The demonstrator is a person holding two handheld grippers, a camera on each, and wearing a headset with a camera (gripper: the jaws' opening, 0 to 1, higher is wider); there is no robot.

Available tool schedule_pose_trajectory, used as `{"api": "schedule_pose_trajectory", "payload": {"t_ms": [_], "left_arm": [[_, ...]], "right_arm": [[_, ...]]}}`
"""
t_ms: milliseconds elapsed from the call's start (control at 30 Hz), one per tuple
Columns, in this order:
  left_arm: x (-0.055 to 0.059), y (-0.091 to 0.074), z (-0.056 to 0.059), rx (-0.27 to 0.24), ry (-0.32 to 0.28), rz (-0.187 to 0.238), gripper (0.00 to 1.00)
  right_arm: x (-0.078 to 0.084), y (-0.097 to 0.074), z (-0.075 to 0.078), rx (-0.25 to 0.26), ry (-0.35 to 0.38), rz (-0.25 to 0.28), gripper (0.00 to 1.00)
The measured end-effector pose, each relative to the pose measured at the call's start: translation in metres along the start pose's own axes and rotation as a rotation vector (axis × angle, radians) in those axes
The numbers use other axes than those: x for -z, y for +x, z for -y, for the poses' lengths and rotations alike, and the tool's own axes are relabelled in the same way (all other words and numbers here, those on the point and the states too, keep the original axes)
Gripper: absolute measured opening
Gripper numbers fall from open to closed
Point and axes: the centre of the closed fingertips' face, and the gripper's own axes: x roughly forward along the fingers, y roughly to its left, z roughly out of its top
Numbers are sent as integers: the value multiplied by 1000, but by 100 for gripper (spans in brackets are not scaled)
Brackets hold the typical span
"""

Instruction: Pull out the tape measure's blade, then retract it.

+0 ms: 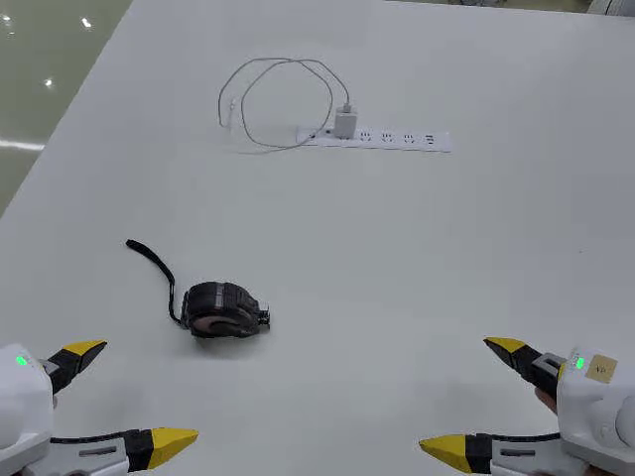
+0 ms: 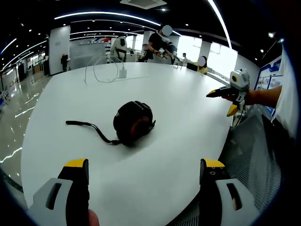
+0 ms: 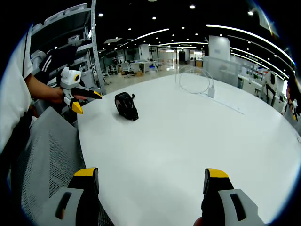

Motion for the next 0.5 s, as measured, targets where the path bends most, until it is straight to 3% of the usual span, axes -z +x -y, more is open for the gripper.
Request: {"api": "schedule_pose_trajectory", "payload": {"t_ms": [500], "left_arm": [[-8,6,-2,7,4,9,96]], "right_arm": [[0,5,-1,-24,-20,-14,88]]}}
